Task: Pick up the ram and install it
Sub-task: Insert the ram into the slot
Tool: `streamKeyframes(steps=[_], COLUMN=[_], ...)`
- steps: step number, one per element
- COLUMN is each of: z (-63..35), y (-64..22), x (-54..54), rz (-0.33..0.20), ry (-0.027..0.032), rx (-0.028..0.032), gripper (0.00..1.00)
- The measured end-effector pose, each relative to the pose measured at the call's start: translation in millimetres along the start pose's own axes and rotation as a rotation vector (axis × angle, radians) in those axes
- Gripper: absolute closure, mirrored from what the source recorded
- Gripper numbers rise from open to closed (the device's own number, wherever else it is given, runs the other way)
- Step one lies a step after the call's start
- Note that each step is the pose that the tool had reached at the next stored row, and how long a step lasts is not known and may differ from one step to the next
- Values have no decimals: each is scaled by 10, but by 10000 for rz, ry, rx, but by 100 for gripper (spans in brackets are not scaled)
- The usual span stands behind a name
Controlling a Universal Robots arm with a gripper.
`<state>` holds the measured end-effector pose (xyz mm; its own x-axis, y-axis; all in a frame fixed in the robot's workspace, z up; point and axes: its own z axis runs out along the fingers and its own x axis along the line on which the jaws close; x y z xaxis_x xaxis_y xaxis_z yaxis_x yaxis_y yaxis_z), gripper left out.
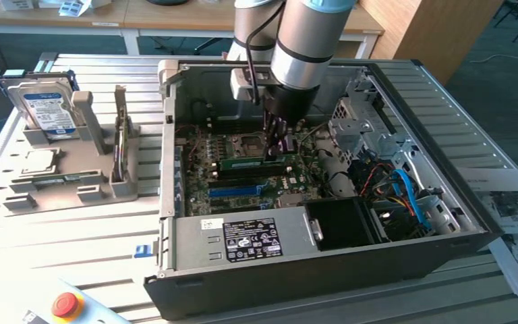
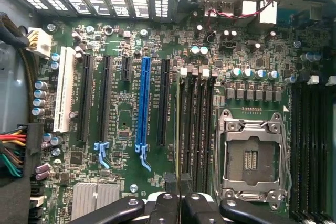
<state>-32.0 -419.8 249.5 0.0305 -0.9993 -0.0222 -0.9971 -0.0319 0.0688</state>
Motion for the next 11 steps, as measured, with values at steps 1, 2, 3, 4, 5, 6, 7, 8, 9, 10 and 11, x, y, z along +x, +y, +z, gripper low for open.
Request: streamKeyframes(steps=[1,2,3,4,5,6,7,8,9,10,11], z=[0,0,5,15,26,39,55,71,84,92,94], y=[0,-1,-1,-2,-3,-4,-5,-6,-7,-7,-7], x=[0,0,1,1,1,1,2,2,3,3,3], rz=[-1,-2,-2,-2,-2,-3,-2,-3,-3,1,19], ry=[0,0,0,0,0,-1,0,0,0,0,0], rx=[0,0,0,0,0,2,4,6,8,8,8], gripper=[88,88,88,88,88,88,88,88,88,88,88])
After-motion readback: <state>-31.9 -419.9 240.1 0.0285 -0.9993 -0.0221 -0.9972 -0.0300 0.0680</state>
